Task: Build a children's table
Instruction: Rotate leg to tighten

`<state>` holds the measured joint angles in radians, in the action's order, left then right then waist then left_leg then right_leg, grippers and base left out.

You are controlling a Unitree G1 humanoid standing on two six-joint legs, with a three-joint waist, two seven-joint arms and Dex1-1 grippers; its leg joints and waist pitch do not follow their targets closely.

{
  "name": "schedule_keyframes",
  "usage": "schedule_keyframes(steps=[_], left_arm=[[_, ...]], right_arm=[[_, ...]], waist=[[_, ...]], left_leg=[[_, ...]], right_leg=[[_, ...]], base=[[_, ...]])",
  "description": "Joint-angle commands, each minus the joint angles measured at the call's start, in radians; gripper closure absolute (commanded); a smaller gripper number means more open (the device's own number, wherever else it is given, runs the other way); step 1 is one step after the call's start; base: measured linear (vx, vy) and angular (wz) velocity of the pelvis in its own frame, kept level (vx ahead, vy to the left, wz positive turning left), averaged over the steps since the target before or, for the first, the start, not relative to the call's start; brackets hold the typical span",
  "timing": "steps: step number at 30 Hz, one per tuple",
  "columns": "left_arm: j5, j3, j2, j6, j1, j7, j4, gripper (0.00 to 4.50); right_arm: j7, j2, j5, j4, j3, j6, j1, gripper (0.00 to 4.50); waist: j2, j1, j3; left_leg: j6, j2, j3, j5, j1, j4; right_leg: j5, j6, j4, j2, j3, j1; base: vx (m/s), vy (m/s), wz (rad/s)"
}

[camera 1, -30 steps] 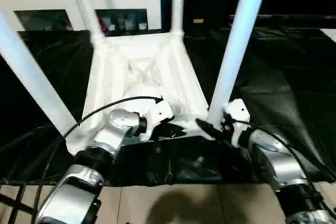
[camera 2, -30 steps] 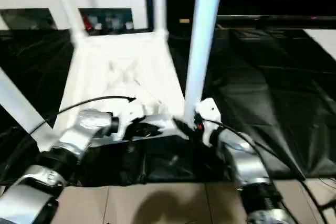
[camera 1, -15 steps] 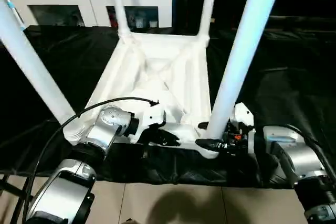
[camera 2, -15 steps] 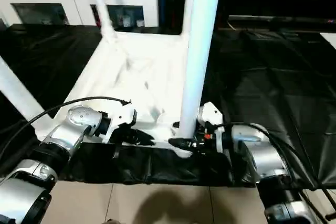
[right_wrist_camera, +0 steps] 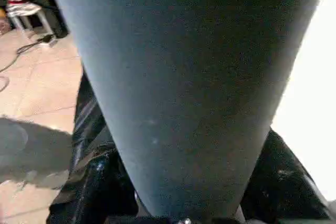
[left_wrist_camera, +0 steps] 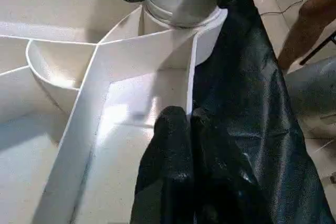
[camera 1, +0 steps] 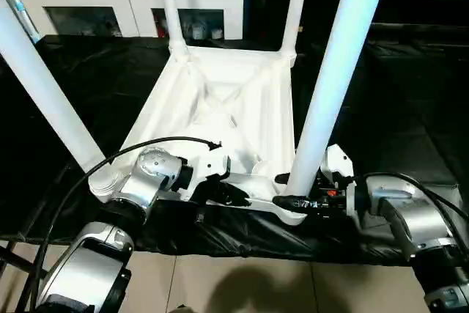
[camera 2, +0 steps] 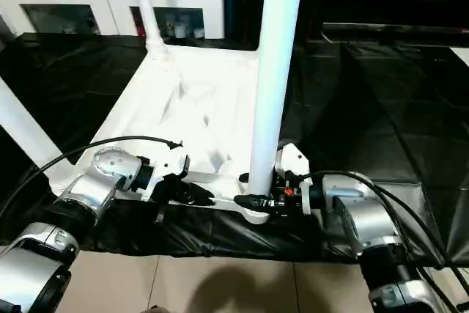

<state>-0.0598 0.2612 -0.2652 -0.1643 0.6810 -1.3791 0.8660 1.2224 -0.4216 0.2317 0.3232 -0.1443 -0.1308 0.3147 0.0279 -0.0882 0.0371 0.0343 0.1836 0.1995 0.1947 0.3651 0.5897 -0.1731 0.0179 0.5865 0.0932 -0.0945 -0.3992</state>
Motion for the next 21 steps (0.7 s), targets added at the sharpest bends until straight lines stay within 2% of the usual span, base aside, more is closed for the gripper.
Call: schedule_keyframes(steps=[1, 3, 4, 5, 6, 7, 8, 9, 10, 11, 14, 17, 19, 20, 21], left_arm=[[-0.009, -0.03, 0.015, 0.044, 0.015, 0.173, -0.009, 4.5], [-0.012, -0.034, 0.039, 0.077, -0.001, 0.224, -0.045, 4.5], [-0.009, -0.038, 0.057, 0.102, -0.013, 0.25, -0.071, 4.5], [-0.007, -0.04, 0.067, 0.115, -0.02, 0.264, -0.085, 4.5], [-0.007, -0.039, 0.087, 0.136, -0.035, 0.286, -0.113, 4.5], [-0.007, -0.037, 0.096, 0.144, -0.041, 0.295, -0.125, 4.5], [-0.008, -0.037, 0.097, 0.145, -0.042, 0.297, -0.127, 4.5], [-0.014, -0.027, 0.132, 0.168, -0.062, 0.327, -0.158, 4.5], [-0.015, -0.026, 0.137, 0.17, -0.064, 0.332, -0.16, 4.5], [-0.02, -0.023, 0.16, 0.177, -0.067, 0.358, -0.162, 4.5], [-0.03, -0.019, 0.181, 0.181, -0.059, 0.397, -0.154, 4.5], [-0.045, -0.007, 0.182, 0.171, -0.052, 0.425, -0.146, 4.5], [-0.051, -0.005, 0.183, 0.18, -0.053, 0.442, -0.154, 4.5], [-0.053, -0.007, 0.181, 0.181, -0.052, 0.446, -0.155, 4.5], [-0.053, -0.008, 0.179, 0.182, -0.052, 0.448, -0.158, 4.5]], right_arm=[[-0.018, 0.047, -0.014, -0.026, -0.073, -0.042, -0.048, 2.45], [-0.139, 0.073, -0.063, -0.023, -0.058, -0.021, -0.072, 2.47], [-0.23, 0.101, -0.092, 0.004, -0.042, -0.008, -0.077, 2.47], [-0.279, 0.118, -0.107, 0.02, -0.033, -0.002, -0.078, 2.51], [-0.376, 0.157, -0.121, 0.058, -0.008, 0.001, -0.074, 2.53], [-0.417, 0.175, -0.124, 0.076, 0.005, 0.001, -0.069, 2.54], [-0.424, 0.178, -0.124, 0.079, 0.007, 0.001, -0.069, 2.55], [-0.562, 0.238, -0.123, 0.105, 0.054, -0.008, -0.061, 2.55], [-0.58, 0.246, -0.124, 0.108, 0.059, -0.009, -0.06, 2.56], [-0.673, 0.286, -0.126, 0.12, 0.086, -0.011, -0.052, 2.56], [-0.793, 0.345, -0.128, 0.122, 0.122, -0.034, -0.037, 2.56], [-0.857, 0.37, -0.159, 0.116, 0.118, -0.031, -0.03, 2.56], [-0.899, 0.394, -0.177, 0.115, 0.117, -0.024, -0.025, 2.56], [-0.914, 0.403, -0.183, 0.114, 0.116, -0.016, -0.025, 2.21], [-0.926, 0.412, -0.184, 0.114, 0.119, -0.012, -0.025, 2.0]], waist=[[-0.014, 0.0, -0.055], [-0.014, 0.004, -0.049], [-0.011, 0.008, -0.044], [-0.013, 0.013, -0.04], [-0.012, 0.022, -0.036], [-0.011, 0.03, -0.031], [-0.011, 0.045, -0.03], [-0.012, 0.055, -0.033], [-0.01, 0.06, -0.033], [-0.013, 0.069, -0.03], [-0.009, 0.085, -0.029], [-0.006, 0.099, -0.027], [-0.004, 0.104, -0.028], [-0.002, 0.107, -0.029], [-0.003, 0.107, -0.029]], left_leg=[[-0.071, 0.06, -0.023, 0.176, -0.01, -0.069], [-0.046, 0.062, -0.024, 0.225, -0.014, -0.075], [-0.024, 0.06, -0.026, 0.263, -0.017, -0.079], [-0.018, 0.055, -0.028, 0.291, -0.017, -0.081], [0.002, 0.055, -0.035, 0.331, -0.019, -0.086], [0.008, 0.053, -0.037, 0.362, -0.021, -0.088], [0.018, 0.05, -0.043, 0.417, -0.032, -0.087], [0.02, 0.05, -0.049, 0.437, -0.033, -0.088], [0.022, 0.052, -0.05, 0.44, -0.032, -0.09], [0.022, 0.049, -0.051, 0.458, -0.034, -0.091], [0.019, 0.044, -0.058, 0.491, -0.031, -0.094], [0.02, 0.042, -0.065, 0.535, -0.034, -0.095], [0.021, 0.043, -0.069, 0.552, -0.033, -0.099], [0.022, 0.044, -0.07, 0.552, -0.03, -0.102], [0.022, 0.044, -0.069, 0.554, -0.032, -0.104]], right_leg=[[-0.208, 0.218, -0.064, 0.072, 0.054, 0.05], [-0.296, 0.202, -0.075, 0.075, 0.055, 0.047], [-0.373, 0.183, -0.084, 0.077, 0.055, 0.041], [-0.426, 0.169, -0.09, 0.075, 0.052, 0.041], [-0.521, 0.136, -0.098, 0.078, 0.048, 0.042], [-0.568, 0.121, -0.106, 0.077, 0.044, 0.039], [-0.642, 0.089, -0.12, 0.076, 0.037, 0.035], [-0.647, 0.076, -0.124, 0.076, 0.036, 0.036], [-0.633, 0.08, -0.123, 0.075, 0.039, 0.033], [-0.638, 0.077, -0.129, 0.072, 0.035, 0.029], [-0.665, 0.053, -0.137, 0.072, 0.027, 0.031], [-0.669, 0.047, -0.143, 0.071, 0.024, 0.026], [-0.66, 0.045, -0.144, 0.073, 0.022, 0.03], [-0.631, 0.05, -0.143, 0.073, 0.023, 0.033], [-0.62, 0.056, -0.144, 0.074, 0.026, 0.029]], base=[[0.0, 0.0, 0.0], [0.0, 0.0, 0.0], [0.0, 0.0, 0.0], [0.0, 0.0, 0.0], [0.0, 0.0, 0.0], [0.0, 0.0, 0.0], [0.0, 0.0, 0.0], [0.0, 0.0, 0.0], [0.0, 0.0, 0.0], [0.0, 0.0, 0.0], [0.0, 0.0, 0.0], [0.0, 0.0, 0.0], [0.0, 0.0, 0.0], [0.0, 0.0, 0.0], [0.0, 0.0, 0.0]])
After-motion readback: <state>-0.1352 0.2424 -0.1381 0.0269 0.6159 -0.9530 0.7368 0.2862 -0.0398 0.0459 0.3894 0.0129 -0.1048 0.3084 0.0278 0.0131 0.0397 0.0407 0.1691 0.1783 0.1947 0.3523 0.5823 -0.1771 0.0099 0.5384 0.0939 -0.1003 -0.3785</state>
